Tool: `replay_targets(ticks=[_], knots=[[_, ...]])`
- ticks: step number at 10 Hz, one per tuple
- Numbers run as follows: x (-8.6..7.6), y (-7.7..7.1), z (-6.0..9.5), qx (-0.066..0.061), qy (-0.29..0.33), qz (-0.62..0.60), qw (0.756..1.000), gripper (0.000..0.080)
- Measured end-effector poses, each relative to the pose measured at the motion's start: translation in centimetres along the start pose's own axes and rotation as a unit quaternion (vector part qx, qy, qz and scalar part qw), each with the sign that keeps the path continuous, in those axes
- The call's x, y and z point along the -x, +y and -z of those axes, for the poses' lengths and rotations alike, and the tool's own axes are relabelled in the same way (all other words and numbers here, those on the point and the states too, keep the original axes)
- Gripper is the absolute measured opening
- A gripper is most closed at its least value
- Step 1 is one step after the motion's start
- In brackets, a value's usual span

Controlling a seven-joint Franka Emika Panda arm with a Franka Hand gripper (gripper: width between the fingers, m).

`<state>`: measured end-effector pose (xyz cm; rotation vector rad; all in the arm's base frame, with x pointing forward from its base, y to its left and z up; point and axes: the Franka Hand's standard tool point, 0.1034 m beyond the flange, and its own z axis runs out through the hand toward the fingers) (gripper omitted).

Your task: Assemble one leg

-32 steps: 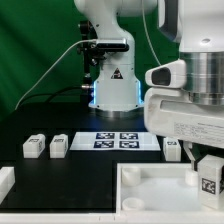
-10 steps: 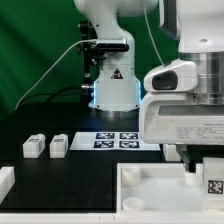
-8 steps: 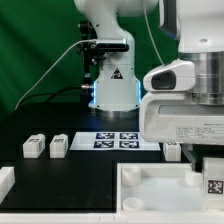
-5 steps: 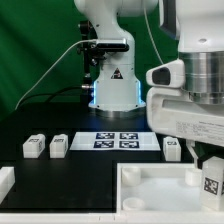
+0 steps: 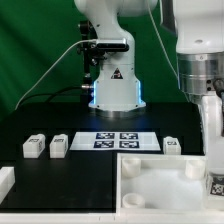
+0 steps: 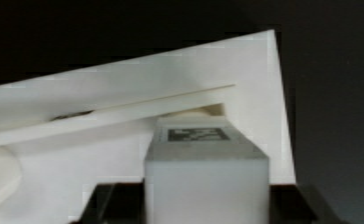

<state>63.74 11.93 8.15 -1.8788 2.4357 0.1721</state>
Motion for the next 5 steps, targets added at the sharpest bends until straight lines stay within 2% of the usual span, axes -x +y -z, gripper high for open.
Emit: replay_targets(ticks=[2, 3, 4, 5], knots=[[-0.05, -0.02, -0.01, 0.0, 0.0, -0.012, 1.0, 0.0293], [-0.04, 0.02, -0.06, 0.0, 0.0, -0.008, 1.0, 0.0369], [0.04, 0.06, -0.15, -0.003, 0.0, 0.039, 0.999, 0.0369], [0.21, 0.48, -0.63, -0.011, 0.001, 0.115, 0.993, 0.0553]])
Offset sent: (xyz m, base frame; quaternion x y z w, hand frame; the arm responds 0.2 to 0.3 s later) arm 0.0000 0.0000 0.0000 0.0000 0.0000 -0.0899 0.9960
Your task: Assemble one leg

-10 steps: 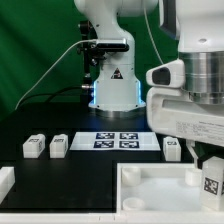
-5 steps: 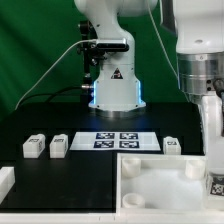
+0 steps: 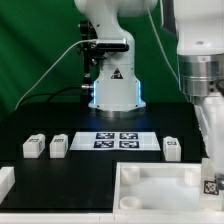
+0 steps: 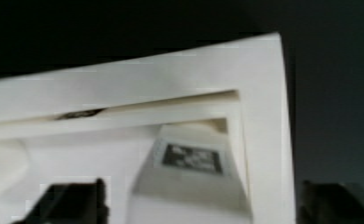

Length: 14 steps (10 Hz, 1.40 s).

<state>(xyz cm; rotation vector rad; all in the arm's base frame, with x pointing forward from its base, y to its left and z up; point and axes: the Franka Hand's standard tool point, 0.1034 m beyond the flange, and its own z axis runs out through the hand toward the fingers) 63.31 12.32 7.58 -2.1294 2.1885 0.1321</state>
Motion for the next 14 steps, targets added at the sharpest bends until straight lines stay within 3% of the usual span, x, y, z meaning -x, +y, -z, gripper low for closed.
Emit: replay_targets(ticks=[1, 4, 6, 8, 9, 10, 11, 12, 13, 14], knots=[[0.0, 0.2, -0.2, 0.0, 0.001, 0.085, 0.996, 0.0629], [-0.3, 0.2, -0.3, -0.001, 0.002, 0.241, 0.971, 0.0644], [-0.5, 0.2, -0.3, 0.001, 0.007, 0.358, 0.934, 0.0649], [-0.8, -0.1, -0.2, 0.015, 0.034, 0.544, 0.838, 0.0649], [-1.0, -0.2, -0.3, 0.013, 0.041, 0.593, 0.804, 0.0649], [-1.0, -0.2, -0.3, 0.012, 0.04, 0.567, 0.822, 0.0649], [-1.1, -0.2, -0.3, 0.012, 0.041, 0.569, 0.821, 0.0523], [-1.0, -0.2, -0.4, 0.011, 0.04, 0.547, 0.836, 0.0523], [-1.0, -0.1, -0.4, 0.008, 0.04, 0.498, 0.866, 0.0379], [-0.9, -0.1, -0.4, 0.006, 0.039, 0.451, 0.892, 0.0291]])
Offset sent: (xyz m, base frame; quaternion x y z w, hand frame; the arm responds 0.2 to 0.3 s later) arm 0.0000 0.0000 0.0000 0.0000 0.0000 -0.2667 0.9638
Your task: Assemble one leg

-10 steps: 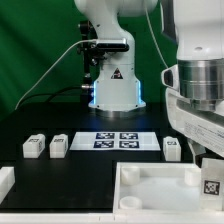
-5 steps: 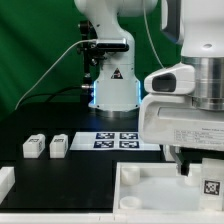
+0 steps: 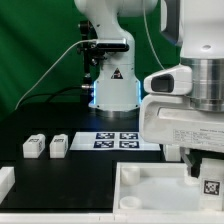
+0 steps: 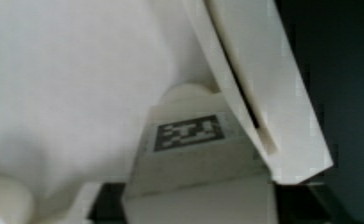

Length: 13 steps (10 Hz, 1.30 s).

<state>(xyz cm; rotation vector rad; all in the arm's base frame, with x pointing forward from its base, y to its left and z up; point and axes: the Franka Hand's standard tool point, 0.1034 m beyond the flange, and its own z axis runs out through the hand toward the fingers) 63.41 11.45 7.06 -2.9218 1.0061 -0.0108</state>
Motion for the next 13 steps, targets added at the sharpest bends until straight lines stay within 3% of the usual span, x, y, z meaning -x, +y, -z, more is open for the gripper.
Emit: replay_targets(ticks=[2, 3, 4, 7, 9, 13], knots=[[-0.19, 0.04, 0.1, -0.002, -0.002, -0.117, 0.993, 0.0291], [-0.45, 0.34, 0.23, 0.002, -0.01, -0.21, 0.978, 0.0291], [-0.32, 0.27, 0.23, 0.0, -0.019, -0.344, 0.939, 0.0291], [0.05, 0.06, 0.11, -0.03, -0.042, -0.617, 0.785, 0.0296], [-0.2, 0.43, 0.17, -0.02, -0.045, -0.636, 0.77, 0.03], [0.05, 0.48, 0.0, -0.018, -0.044, -0.619, 0.784, 0.03]])
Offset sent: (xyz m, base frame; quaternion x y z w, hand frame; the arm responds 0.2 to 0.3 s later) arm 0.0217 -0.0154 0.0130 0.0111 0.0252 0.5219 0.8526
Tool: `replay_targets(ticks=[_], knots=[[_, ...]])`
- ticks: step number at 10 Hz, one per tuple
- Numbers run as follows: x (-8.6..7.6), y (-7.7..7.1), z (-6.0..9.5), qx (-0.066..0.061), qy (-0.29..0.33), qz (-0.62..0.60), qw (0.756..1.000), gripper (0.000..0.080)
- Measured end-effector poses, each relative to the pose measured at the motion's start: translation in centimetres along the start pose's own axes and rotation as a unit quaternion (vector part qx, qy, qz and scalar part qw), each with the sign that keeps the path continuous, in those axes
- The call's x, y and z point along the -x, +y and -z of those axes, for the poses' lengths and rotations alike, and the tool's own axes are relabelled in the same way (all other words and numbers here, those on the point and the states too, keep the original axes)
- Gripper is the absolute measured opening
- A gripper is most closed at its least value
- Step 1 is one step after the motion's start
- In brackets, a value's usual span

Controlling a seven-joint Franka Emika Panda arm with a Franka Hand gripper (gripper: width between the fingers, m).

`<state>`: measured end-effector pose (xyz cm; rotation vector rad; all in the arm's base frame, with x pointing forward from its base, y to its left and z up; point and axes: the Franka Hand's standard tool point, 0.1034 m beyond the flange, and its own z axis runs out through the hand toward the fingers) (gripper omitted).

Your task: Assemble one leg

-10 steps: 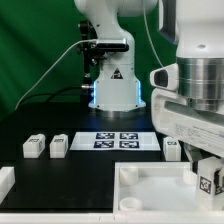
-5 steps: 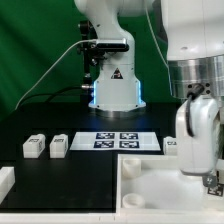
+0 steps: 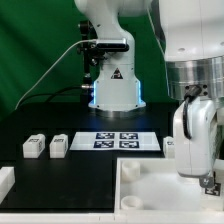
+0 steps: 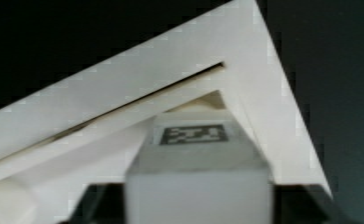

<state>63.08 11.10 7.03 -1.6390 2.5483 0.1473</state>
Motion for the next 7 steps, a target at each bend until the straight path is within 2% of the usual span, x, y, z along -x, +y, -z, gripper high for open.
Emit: replay_targets(ticks=[1, 2, 3, 4, 7], knots=[[0.1, 0.1, 0.0, 0.0, 0.0, 0.001, 1.0, 0.0519], [0.7, 0.9, 0.3, -0.005, -0.003, 0.006, 1.0, 0.0519], [1.3, 2.1, 1.0, -0.004, -0.007, 0.011, 1.0, 0.0626], [1.8, 2.7, 1.7, -0.004, -0.011, 0.015, 1.0, 0.0642], [1.8, 2.7, 1.6, -0.004, -0.01, 0.018, 1.0, 0.0648]])
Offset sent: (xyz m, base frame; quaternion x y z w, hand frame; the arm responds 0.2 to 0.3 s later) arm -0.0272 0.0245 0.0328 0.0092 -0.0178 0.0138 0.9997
